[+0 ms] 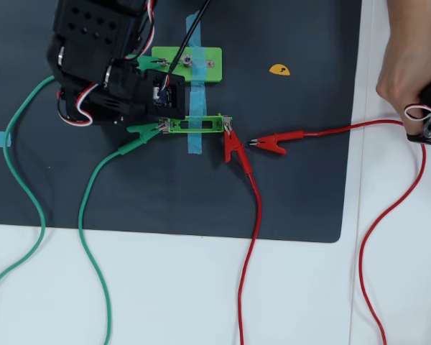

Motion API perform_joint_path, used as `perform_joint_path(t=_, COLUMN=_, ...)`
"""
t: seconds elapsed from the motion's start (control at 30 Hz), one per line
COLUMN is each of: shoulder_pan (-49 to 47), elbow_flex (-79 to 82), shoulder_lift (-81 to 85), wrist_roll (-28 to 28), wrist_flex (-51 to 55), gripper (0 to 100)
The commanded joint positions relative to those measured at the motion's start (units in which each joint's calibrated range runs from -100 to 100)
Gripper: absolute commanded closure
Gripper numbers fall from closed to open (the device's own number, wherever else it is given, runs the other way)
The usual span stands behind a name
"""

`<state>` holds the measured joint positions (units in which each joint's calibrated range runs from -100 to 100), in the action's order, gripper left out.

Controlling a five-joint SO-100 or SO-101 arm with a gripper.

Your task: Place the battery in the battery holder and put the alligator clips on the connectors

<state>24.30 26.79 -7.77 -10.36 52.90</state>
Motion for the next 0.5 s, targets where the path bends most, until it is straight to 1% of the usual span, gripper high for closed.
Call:
perform_joint_path(t=0.0, shoulder_pan=1.29, elbow_flex=-1.35, shoulder_lift=0.07, wrist_roll=0.39, wrist_flex=0.0, gripper=99)
perform_joint_path(t=0.2, shoulder_pan=3.82, elbow_flex=-0.91, shoulder_lift=4.24, wrist_roll=0.49, wrist_flex=0.0, gripper=99)
perform_joint_path(t=0.47, shoulder_pan=4.62, elbow_flex=4.35, shoulder_lift=16.23, wrist_roll=3.41, wrist_flex=0.09, gripper=99)
